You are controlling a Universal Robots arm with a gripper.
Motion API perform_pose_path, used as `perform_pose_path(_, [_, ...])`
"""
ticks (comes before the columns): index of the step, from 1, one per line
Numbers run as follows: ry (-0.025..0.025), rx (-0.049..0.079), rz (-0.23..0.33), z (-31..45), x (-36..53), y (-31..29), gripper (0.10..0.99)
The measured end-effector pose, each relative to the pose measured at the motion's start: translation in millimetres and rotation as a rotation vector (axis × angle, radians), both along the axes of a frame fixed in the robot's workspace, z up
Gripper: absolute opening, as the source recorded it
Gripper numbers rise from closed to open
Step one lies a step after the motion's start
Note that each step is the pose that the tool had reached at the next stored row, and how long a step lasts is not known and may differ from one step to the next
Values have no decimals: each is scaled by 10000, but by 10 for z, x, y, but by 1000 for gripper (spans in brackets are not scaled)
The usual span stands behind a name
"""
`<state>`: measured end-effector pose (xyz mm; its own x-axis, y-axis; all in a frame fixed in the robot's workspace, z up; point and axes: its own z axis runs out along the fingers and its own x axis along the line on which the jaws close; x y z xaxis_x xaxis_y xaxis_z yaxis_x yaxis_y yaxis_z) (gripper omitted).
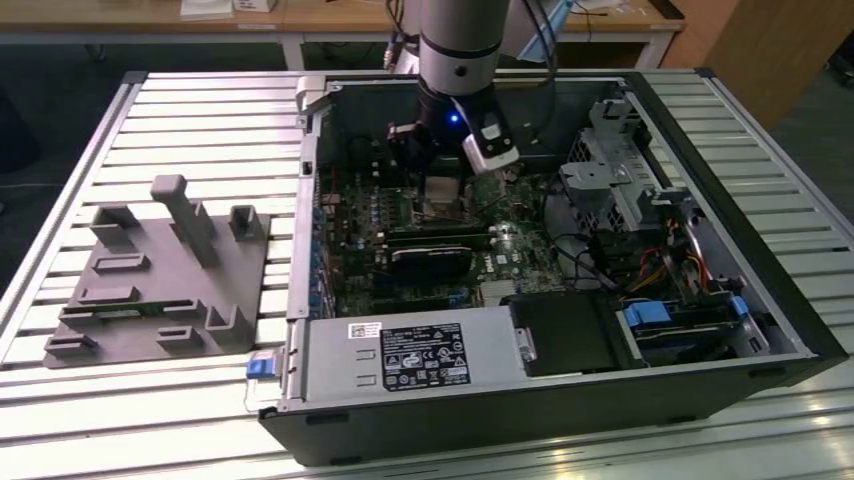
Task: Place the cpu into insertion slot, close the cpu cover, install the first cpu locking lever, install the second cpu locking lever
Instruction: 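Place the cpu into insertion slot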
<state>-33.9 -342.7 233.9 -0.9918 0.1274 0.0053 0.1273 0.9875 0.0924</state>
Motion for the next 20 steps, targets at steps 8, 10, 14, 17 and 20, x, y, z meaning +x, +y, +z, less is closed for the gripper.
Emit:
perform_pose_path(8, [0, -1, -1201, -5, 0, 0, 537])
perform_pose_path(10, [0, 0, -1503, -6, 0, 0, 537])
perform_pose_path(14, [0, 1, -2071, -8, 0, 0, 537])
perform_pose_path(17, [0, 1, -2489, -10, 0, 0, 537])
perform_pose_path(20, [0, 1, -2913, -11, 0, 0, 537])
